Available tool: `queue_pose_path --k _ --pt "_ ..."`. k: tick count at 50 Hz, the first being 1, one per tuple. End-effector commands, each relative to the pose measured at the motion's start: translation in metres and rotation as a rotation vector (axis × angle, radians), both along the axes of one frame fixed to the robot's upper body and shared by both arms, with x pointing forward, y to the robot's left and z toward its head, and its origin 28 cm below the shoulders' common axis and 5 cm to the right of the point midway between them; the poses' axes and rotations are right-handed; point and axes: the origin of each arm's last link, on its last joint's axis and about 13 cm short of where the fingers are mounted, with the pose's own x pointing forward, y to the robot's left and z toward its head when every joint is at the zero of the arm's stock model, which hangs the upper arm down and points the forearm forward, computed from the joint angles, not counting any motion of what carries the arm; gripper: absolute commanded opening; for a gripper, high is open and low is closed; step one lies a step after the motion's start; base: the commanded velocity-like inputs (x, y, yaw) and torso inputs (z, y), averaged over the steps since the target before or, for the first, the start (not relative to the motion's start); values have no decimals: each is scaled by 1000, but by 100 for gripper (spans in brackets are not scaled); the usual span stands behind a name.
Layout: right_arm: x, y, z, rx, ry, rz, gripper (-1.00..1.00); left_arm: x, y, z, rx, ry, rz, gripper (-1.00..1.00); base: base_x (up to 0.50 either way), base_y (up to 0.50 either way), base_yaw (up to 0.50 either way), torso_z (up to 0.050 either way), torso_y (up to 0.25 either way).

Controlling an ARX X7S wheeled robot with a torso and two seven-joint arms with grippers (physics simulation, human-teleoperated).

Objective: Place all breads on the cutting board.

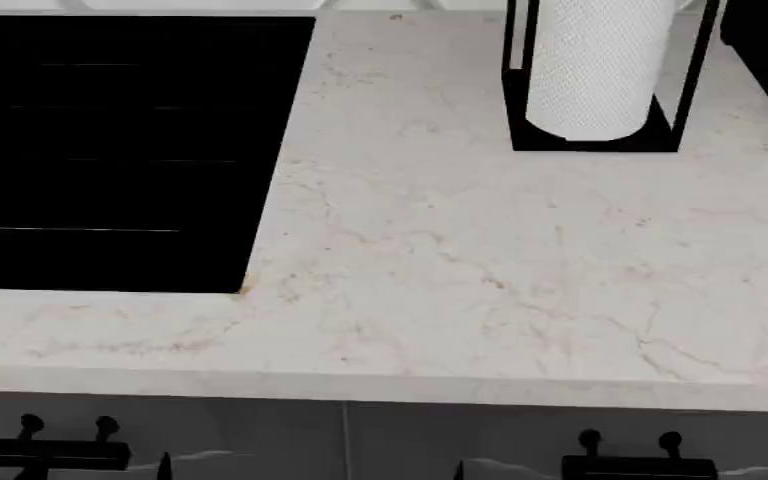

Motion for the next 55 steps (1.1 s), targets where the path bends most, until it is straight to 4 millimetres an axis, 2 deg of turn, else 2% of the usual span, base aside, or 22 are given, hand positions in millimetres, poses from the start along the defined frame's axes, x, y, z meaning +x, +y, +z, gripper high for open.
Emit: queue_pose_path --k 1,26,43,55 --pt "0 0 0 0 0 0 100 -1 0 1 0 0 0 100 0 0 0 0 0" --pt "0 0 -1 4 2 1 100 1 0 0 5 6 -1 100 0 0 0 0 0" --pt "0 0 -1 7 7 -2 100 1 0 0 5 3 3 100 -220 -500 0 0 0" --pt "1 0 -1 0 9 1 100 1 0 0 4 1 4 100 39 -500 0 0 0"
